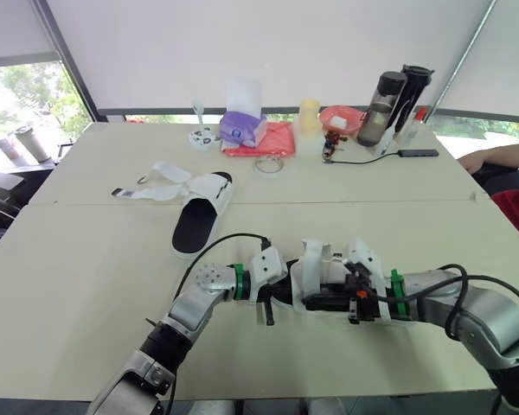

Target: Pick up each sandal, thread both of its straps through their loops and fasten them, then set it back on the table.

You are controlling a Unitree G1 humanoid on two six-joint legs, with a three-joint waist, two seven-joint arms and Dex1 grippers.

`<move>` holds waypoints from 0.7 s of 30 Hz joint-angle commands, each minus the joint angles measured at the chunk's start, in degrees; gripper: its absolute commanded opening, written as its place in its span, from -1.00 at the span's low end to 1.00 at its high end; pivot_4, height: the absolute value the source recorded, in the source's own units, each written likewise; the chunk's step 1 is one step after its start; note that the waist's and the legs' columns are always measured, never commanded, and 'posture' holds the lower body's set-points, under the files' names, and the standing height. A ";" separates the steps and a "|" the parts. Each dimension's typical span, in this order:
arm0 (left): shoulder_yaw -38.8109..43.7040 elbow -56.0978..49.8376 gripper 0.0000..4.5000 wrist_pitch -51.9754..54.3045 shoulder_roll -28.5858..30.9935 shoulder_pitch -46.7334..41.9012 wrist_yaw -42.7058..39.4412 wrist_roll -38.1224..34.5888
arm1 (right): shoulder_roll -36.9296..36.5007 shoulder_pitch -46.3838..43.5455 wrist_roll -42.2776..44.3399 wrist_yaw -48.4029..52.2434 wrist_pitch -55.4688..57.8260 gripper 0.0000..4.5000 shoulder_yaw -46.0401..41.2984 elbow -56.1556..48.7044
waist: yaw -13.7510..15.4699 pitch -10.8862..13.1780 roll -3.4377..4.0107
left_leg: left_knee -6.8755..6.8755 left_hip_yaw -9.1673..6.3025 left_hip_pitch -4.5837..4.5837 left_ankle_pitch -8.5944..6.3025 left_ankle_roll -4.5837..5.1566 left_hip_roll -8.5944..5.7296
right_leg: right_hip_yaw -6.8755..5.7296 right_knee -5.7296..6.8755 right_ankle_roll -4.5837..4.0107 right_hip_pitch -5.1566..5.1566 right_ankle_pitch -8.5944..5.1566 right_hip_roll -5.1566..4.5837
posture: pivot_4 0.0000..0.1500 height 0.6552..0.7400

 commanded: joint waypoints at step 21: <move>-1.79 8.48 -1.00 1.44 0.69 0.67 1.95 4.37 | 9.41 -1.69 21.24 -14.06 13.46 -0.03 -13.68 0.92 | 0.02 0.10 0.13 | 0.01 0.03 -0.46 0.00 0.01 0.03 | 0.04 -0.02 -0.12 -0.27 0.07 -0.03 | 1.00 1.00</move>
